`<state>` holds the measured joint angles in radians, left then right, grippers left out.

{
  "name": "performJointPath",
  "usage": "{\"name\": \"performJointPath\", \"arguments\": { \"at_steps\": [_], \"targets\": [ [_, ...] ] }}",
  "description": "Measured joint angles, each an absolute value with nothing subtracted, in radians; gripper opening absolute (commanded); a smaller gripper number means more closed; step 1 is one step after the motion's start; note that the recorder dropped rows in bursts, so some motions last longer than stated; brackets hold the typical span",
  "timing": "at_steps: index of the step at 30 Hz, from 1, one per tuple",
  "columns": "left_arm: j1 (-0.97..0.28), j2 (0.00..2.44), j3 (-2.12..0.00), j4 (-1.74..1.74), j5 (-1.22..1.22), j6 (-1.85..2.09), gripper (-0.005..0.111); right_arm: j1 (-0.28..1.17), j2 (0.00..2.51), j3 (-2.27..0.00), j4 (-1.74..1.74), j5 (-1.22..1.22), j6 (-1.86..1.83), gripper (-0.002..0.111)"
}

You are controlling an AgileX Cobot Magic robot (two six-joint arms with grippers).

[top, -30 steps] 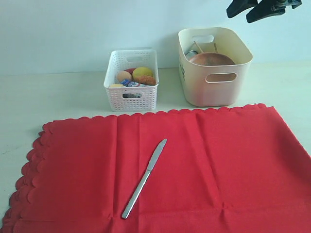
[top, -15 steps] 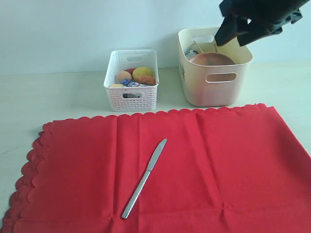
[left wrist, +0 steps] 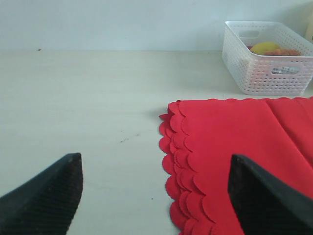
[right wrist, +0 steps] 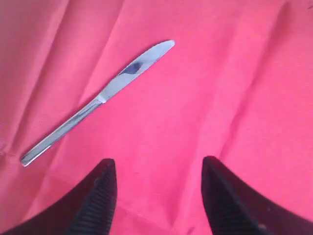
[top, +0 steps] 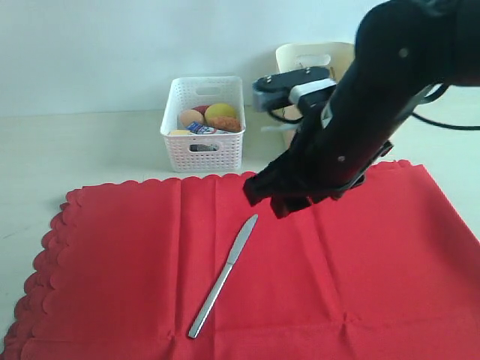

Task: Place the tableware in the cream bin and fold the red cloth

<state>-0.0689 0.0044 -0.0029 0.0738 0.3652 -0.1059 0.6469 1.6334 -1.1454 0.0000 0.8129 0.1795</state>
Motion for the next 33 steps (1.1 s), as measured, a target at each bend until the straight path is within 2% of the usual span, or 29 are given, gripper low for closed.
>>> {"name": "performJointPath", "arguments": {
  "at_steps": [5,12,21,33],
  "targets": [
    [-0.069,0.004,-0.003,0.074,0.365,-0.106,0.078,0.803,1.693,-1.145,-0.070,0.798,0.331,0.050],
    [-0.069,0.004,-0.003,0.074,0.365,-0.106,0.078,0.931,1.823,-1.148,-0.150,0.790,0.521,0.050],
    [-0.069,0.004,-0.003,0.074,0.365,-0.106,0.078,0.952,1.986,-1.291,-0.152,0.801,0.714,0.050],
    [-0.069,0.004,-0.003,0.074,0.365,-0.106,0.078,0.932,2.116,-1.494,-0.144,1.020,0.816,0.050]
  ]
}}
